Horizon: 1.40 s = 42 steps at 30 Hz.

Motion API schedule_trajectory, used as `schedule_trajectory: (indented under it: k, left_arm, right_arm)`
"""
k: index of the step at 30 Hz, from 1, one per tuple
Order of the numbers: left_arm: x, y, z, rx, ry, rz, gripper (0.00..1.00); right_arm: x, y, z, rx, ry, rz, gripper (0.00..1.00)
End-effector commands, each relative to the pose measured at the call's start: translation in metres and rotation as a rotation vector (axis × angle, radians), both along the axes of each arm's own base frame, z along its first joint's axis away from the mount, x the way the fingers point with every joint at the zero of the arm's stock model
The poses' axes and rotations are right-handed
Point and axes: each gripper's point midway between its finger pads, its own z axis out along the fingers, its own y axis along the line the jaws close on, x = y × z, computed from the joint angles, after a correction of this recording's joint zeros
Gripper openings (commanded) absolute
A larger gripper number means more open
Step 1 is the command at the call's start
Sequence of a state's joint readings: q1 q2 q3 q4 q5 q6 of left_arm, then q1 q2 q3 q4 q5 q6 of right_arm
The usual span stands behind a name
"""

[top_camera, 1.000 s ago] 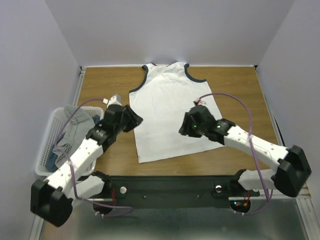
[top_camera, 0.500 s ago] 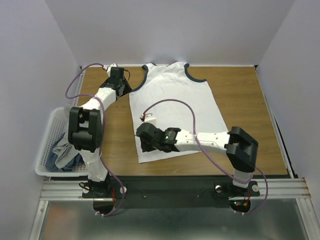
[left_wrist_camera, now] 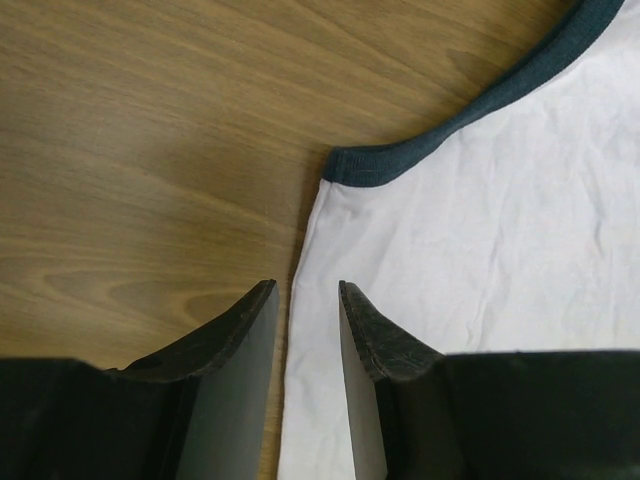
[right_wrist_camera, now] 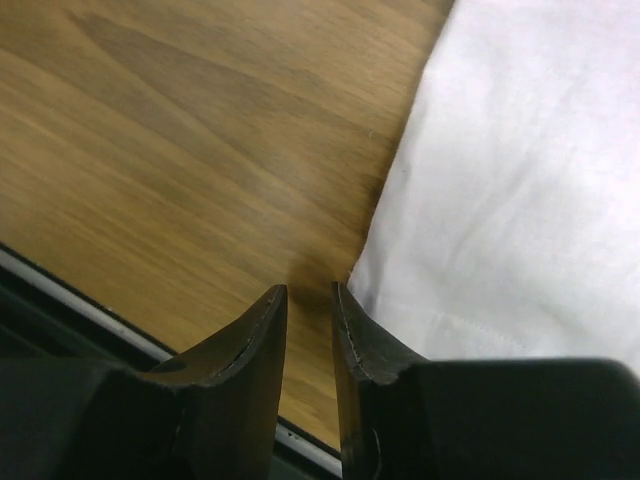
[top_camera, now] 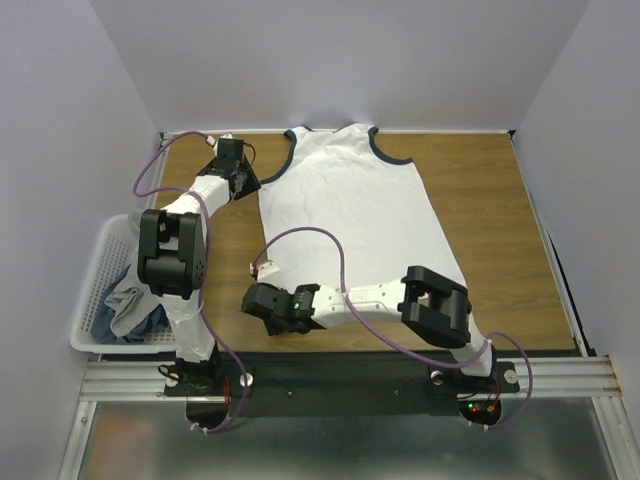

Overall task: Fold and stack the tank tops
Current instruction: Fold the tank top

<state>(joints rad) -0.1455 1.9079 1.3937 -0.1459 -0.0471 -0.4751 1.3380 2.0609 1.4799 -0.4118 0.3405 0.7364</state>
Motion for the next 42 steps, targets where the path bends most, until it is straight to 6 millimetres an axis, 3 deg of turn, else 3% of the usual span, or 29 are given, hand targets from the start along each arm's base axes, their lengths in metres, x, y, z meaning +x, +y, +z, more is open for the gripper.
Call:
schedule_trajectory:
  k: [1,6,10,21,28,37,38,39,40,42]
  left_arm:
    - [0.004,-0.002,0.03,-0.007,-0.08,-0.027,0.42]
    - [0.005,-0.005,0.03,-0.019,-0.08,-0.035,0.42]
    - [0.005,-0.004,0.032,-0.016,-0.083,-0.035,0.42]
    - [0.007,-0.005,0.034,-0.024,-0.087,-0.041,0.42]
    - [0.007,-0.003,0.032,-0.023,-0.085,-0.039,0.42]
    - [0.006,-0.003,0.026,-0.034,-0.076,-0.025,0.42]
    - [0.006,-0.004,0.028,-0.038,-0.08,-0.024,0.42]
    - [0.005,-0.004,0.027,-0.043,-0.079,-0.018,0.42]
    - [0.003,-0.004,0.024,-0.054,-0.076,-0.008,0.42]
    - [-0.002,-0.004,0.02,-0.068,-0.074,0.003,0.42]
  right_arm:
    - [0.011,0.007,0.028,0.016,-0.096,-0.033,0.3]
    - [0.012,0.011,0.047,0.011,-0.159,-0.039,0.3]
    - [0.009,0.01,0.051,0.003,-0.169,-0.034,0.3]
    - [0.019,-0.007,0.026,-0.106,-0.217,-0.085,0.31]
    - [0.012,0.001,0.011,-0.116,-0.178,-0.06,0.31]
    - [0.006,-0.008,-0.004,-0.144,-0.145,-0.057,0.39]
    - [0.004,-0.01,-0.006,-0.146,-0.138,-0.055,0.36]
    - [0.004,-0.012,-0.006,-0.147,-0.132,-0.056,0.24]
    - [0.001,-0.018,-0.01,-0.158,-0.123,-0.056,0.18]
    - [-0.002,-0.023,-0.01,-0.159,-0.108,-0.051,0.13]
